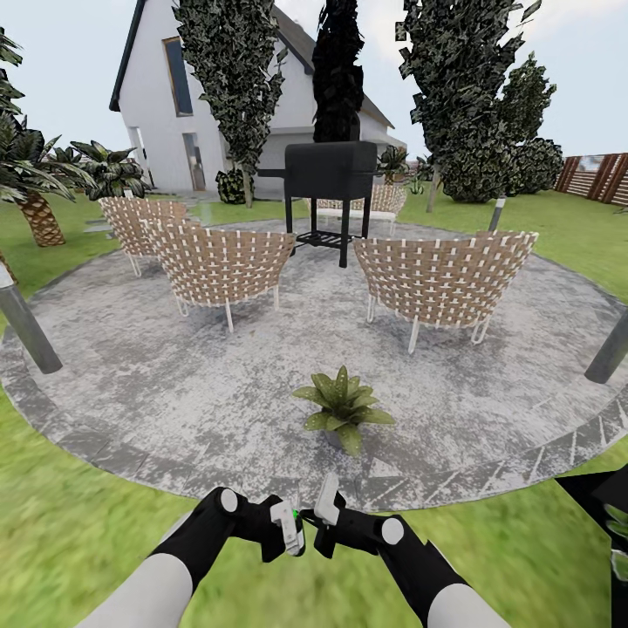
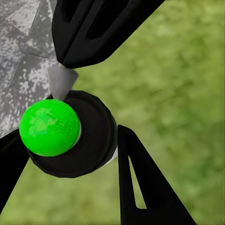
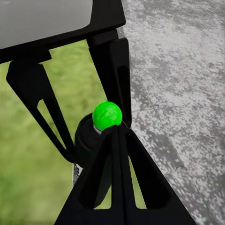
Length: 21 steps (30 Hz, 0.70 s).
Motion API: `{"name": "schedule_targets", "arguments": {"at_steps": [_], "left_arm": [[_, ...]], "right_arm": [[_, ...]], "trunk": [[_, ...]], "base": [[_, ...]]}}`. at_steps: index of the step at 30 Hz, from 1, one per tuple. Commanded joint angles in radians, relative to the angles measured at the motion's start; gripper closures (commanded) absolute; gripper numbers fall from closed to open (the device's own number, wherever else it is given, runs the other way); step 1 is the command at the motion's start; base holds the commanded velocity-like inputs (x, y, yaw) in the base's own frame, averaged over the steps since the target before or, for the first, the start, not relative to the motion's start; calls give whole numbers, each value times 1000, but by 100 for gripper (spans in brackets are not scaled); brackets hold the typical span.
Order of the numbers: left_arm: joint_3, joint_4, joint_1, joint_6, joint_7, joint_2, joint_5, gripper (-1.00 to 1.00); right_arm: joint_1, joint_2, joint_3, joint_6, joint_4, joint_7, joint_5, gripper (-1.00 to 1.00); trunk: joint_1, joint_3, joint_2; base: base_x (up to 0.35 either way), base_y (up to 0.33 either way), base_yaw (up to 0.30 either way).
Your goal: Pick up the pesticide atomizer in the garden and spray insectifuge to fully cover both potted plants in the garden.
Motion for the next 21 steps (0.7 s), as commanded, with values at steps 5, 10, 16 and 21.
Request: {"name": "schedule_targets", "arguments": {"at_steps": [5, 10, 16, 21], "left_arm": [[2, -1, 0, -10, -2, 0, -10, 100], [2, -1, 0, -11, -2, -1, -8, 100], [2, -1, 0, -13, -2, -2, 6, 100], [1, -1, 0, -25, -3, -1, 28, 100]], "right_arm": [[0, 0, -1, -6, -1, -1, 10, 100], [0, 0, -1, -6, -1, -1, 10, 100], [0, 0, -1, -6, -1, -1, 10, 100], [0, 0, -1, -6, -1, -1, 10, 100]], "trunk": [[0, -1, 0], [0, -1, 0], [0, -1, 0], [0, -1, 0]], "base": [[0, 0, 0], [0, 0, 0], [0, 0, 0], [0, 0, 0]]}}
